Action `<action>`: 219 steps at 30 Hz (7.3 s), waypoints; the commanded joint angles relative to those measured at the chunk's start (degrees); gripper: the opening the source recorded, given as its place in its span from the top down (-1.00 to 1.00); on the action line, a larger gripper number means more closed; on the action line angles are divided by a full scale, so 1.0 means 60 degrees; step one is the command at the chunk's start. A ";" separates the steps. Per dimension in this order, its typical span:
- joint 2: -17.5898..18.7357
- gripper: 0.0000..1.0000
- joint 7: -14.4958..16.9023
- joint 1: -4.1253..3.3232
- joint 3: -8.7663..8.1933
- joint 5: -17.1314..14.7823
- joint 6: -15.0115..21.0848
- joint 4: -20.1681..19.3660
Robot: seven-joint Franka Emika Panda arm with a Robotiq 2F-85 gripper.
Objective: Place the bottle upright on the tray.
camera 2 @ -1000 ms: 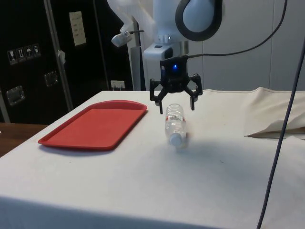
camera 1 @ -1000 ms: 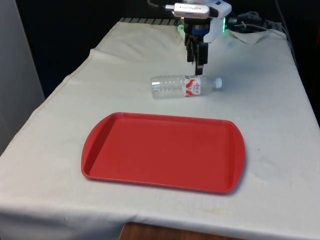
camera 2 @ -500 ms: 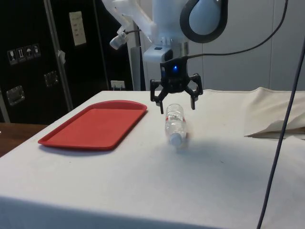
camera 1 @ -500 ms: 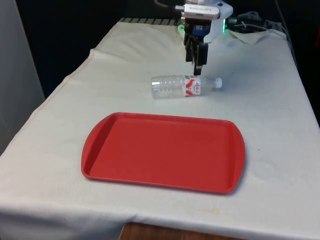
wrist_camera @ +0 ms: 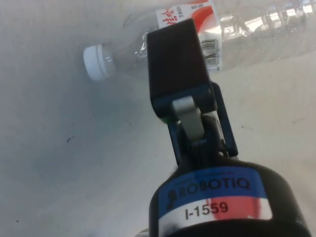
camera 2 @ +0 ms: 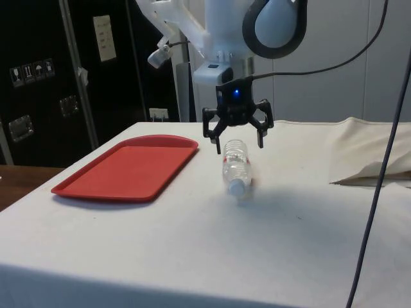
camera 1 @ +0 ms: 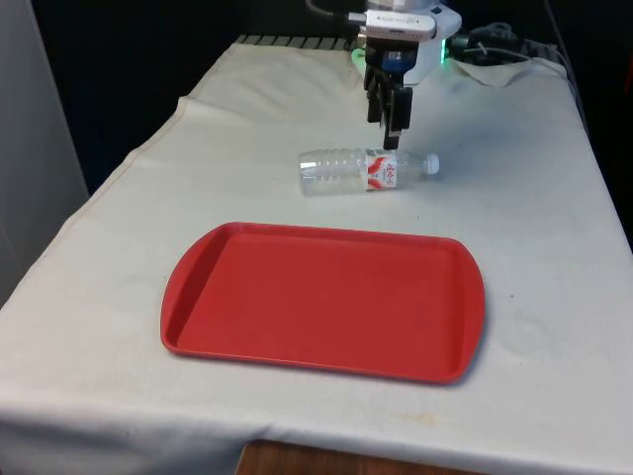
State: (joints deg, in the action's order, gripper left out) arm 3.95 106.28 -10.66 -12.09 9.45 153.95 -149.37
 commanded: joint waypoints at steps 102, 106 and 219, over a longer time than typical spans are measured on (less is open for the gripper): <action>0.0248 -1.00 -0.9196 -0.0172 0.1012 0.9330 -0.2445 0.0630; 0.0286 -1.00 -0.9721 -0.0229 0.1165 0.9721 -0.2807 0.0716; 0.3476 -1.00 -1.5126 -0.0449 0.3304 1.1669 -0.5816 0.1814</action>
State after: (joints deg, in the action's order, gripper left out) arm 24.75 15.93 -12.95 7.91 79.41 119.35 -138.60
